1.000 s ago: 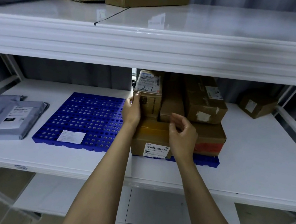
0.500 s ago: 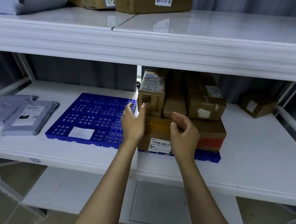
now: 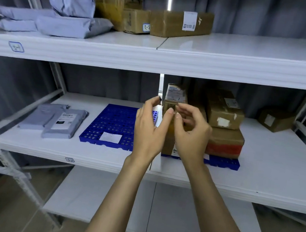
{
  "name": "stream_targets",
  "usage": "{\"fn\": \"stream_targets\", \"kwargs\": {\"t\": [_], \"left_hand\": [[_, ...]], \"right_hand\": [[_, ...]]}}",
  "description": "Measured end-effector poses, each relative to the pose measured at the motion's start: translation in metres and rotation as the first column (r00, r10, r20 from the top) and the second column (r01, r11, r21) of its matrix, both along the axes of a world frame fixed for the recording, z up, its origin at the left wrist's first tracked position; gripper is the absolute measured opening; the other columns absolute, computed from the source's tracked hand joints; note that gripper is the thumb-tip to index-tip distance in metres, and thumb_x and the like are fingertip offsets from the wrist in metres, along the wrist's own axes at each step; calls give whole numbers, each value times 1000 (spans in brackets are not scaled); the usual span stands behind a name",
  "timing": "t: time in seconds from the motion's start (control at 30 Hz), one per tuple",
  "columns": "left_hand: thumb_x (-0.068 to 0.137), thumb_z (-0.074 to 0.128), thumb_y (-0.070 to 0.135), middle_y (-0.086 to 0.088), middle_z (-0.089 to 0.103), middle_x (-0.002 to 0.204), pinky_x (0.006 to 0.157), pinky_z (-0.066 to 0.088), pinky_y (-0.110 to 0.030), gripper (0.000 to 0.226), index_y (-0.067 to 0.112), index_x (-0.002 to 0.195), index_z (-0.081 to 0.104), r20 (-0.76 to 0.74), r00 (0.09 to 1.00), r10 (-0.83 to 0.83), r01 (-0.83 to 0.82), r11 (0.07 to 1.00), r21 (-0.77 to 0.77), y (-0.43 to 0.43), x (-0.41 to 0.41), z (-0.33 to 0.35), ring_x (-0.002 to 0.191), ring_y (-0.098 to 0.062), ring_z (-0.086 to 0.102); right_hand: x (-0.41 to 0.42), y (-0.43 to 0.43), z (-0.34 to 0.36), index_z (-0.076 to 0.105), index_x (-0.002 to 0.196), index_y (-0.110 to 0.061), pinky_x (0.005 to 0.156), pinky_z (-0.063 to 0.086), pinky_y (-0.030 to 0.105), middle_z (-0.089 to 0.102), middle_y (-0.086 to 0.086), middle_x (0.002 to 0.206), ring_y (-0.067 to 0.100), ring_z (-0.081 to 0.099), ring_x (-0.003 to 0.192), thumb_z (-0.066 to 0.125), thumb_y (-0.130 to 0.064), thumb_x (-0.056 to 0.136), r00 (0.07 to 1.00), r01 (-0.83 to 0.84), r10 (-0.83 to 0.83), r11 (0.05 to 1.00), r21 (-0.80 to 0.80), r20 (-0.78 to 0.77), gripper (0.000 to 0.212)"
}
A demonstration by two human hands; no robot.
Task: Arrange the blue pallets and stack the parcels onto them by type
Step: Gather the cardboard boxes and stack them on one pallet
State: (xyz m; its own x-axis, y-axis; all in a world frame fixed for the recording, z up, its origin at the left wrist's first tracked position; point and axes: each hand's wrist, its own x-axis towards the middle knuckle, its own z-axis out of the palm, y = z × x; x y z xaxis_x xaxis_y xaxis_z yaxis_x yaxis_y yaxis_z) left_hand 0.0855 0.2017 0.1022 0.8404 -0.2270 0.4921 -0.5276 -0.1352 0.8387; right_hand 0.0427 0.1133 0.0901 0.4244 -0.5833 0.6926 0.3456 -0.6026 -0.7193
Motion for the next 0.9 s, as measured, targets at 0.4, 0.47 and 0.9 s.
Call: {"fn": "stream_targets", "kwargs": {"t": [0.4,0.47,0.9], "left_hand": [[87,50,52,8,60,118,92,50,-38,44,25,122,52,311,949,52,-28,996,-81,65,12,104,114,-10,54],[91,52,46,7,59,119,94,48,-37,39,23,122,53,356,933,61,-47,998,-48,68,23,121,114,-9,52],[90,57,42,-9,55,127,94,44,-40,51,11,129,47,436,898,59,-215,923,318,20,124,209,119,-27,48]], "right_hand": [[15,53,129,66,107,-13,81,56,30,70,-2,99,10,65,96,63,-12,84,982,29,4,984,-174,187,24],[24,54,150,66,107,-14,83,54,27,70,-2,101,11,64,96,63,-12,83,988,45,-10,975,-219,155,24],[106,-32,243,53,127,-15,90,50,40,63,9,123,31,57,112,57,-15,82,843,93,-324,874,-478,-429,45]]}}
